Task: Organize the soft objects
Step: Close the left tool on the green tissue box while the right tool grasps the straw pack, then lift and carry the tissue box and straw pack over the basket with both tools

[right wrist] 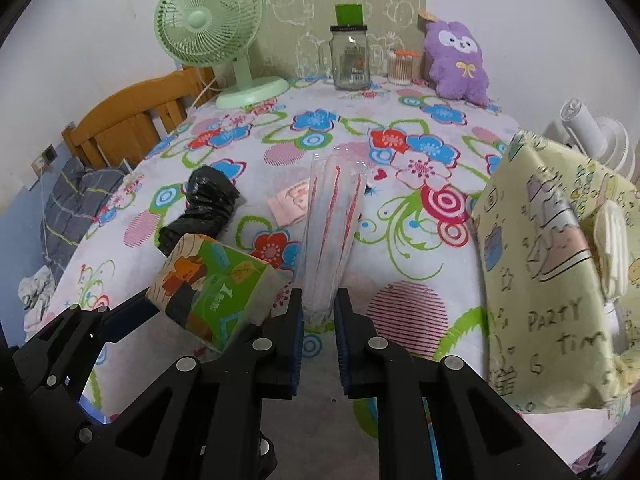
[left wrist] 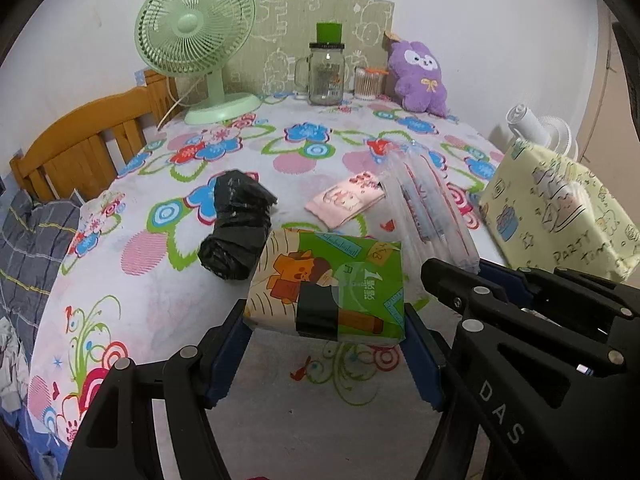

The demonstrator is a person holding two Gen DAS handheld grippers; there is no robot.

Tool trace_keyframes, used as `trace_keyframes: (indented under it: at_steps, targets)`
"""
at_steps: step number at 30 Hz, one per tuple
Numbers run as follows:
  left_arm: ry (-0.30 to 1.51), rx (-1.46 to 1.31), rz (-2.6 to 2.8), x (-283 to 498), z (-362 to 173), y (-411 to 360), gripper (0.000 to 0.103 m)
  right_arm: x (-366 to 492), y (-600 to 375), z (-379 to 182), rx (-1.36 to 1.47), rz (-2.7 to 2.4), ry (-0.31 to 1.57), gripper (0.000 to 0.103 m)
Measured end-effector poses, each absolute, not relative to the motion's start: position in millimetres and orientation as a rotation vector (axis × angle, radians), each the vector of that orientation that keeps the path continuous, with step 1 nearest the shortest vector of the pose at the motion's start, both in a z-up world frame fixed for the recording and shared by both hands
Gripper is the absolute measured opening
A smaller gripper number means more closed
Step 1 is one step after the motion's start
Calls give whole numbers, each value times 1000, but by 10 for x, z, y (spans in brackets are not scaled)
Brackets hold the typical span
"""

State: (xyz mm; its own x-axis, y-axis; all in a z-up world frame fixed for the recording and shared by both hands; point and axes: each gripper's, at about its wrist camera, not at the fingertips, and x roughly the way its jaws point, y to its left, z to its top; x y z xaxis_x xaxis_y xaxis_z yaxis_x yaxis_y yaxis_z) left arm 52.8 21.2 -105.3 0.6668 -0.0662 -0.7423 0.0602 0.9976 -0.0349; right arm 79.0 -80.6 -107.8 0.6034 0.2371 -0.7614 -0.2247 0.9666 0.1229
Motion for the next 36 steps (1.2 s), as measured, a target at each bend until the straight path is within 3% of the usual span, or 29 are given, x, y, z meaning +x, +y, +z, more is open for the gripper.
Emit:
trace_keyframes:
  at_steps: [36]
  targets:
    - [654,18,-100,325,-133,-134,74,486,-1203,-75,9,244,676,17]
